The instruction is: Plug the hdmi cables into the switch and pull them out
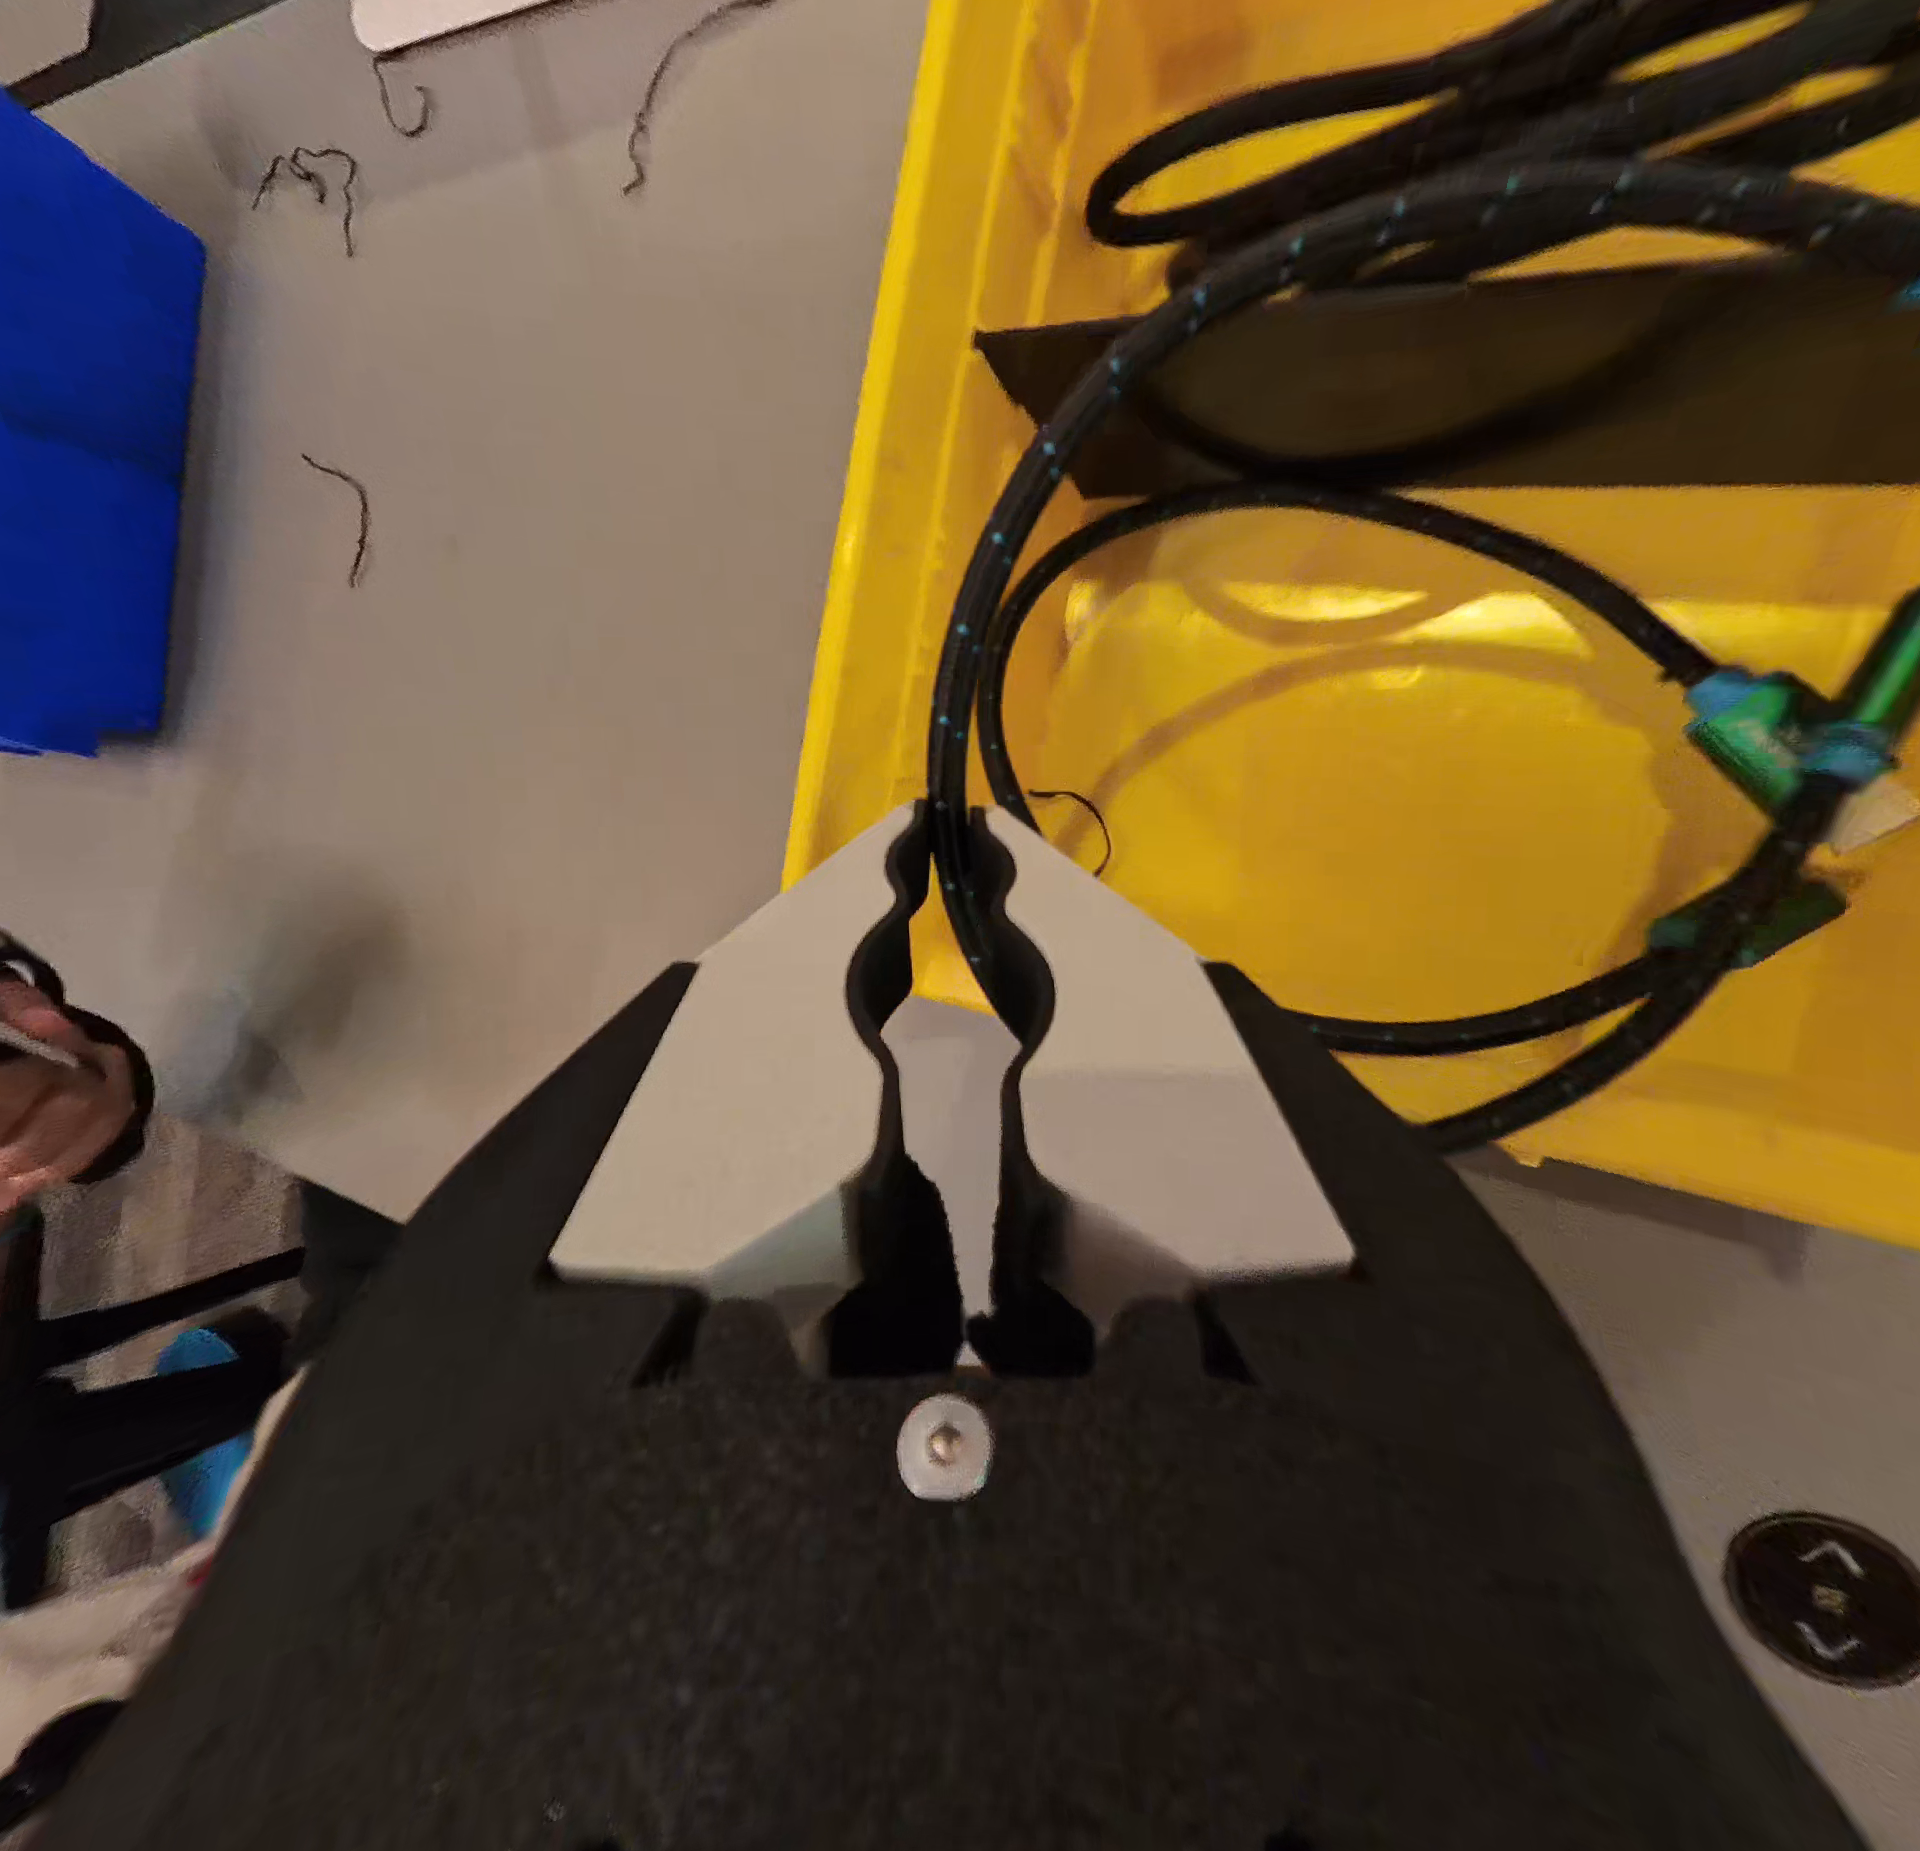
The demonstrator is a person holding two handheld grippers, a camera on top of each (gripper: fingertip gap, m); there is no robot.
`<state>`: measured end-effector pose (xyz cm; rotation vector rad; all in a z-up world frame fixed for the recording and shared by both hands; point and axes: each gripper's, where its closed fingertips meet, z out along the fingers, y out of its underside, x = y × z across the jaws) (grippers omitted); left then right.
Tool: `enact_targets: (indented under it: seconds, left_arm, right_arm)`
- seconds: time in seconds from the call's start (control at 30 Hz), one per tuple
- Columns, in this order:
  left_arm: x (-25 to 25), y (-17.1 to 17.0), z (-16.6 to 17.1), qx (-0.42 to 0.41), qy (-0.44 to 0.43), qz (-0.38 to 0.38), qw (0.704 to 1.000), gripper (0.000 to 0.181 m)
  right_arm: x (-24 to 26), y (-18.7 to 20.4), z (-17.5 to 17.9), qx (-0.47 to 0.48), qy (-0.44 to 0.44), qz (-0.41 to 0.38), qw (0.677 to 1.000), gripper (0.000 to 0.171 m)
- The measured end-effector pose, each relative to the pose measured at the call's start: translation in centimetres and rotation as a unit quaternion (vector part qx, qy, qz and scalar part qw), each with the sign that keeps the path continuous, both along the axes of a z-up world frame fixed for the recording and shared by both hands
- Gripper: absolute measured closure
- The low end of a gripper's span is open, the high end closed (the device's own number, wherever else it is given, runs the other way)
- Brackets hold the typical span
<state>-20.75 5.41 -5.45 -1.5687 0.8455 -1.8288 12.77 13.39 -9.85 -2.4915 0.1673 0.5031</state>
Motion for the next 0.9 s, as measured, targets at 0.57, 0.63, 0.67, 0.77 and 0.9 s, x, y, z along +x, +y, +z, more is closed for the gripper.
enact_targets:
  seconds: [0.57,0.63,0.67,0.77,0.9]
  left_arm:
    - [0.5,-1.1,-0.9,0.036,0.035,-0.017,0.999,0.154]
    - [0.2,-0.4,-1.0,0.053,0.043,0.002,0.998,0.153]
    - [0.0,0.1,-1.2,0.065,0.05,0.017,0.996,0.153]
    - [-0.6,2.0,-1.9,0.137,0.094,0.082,0.983,0.152]
    - [-2.7,5.4,-0.9,0.285,0.137,0.228,0.921,0.145]
  right_arm:
    - [-0.3,4.7,0.4,0.023,0.04,0.017,0.999,0.15]
    - [0.9,4.2,5.0,0.124,0.012,0.002,0.992,0.147]
    - [1.2,3.7,7.5,0.18,-0.01,0.005,0.984,0.145]
    - [2.3,1.1,12.3,0.293,-0.093,-0.01,0.952,0.142]
    - [1.9,-2.4,13.2,0.377,-0.166,-0.026,0.911,0.139]
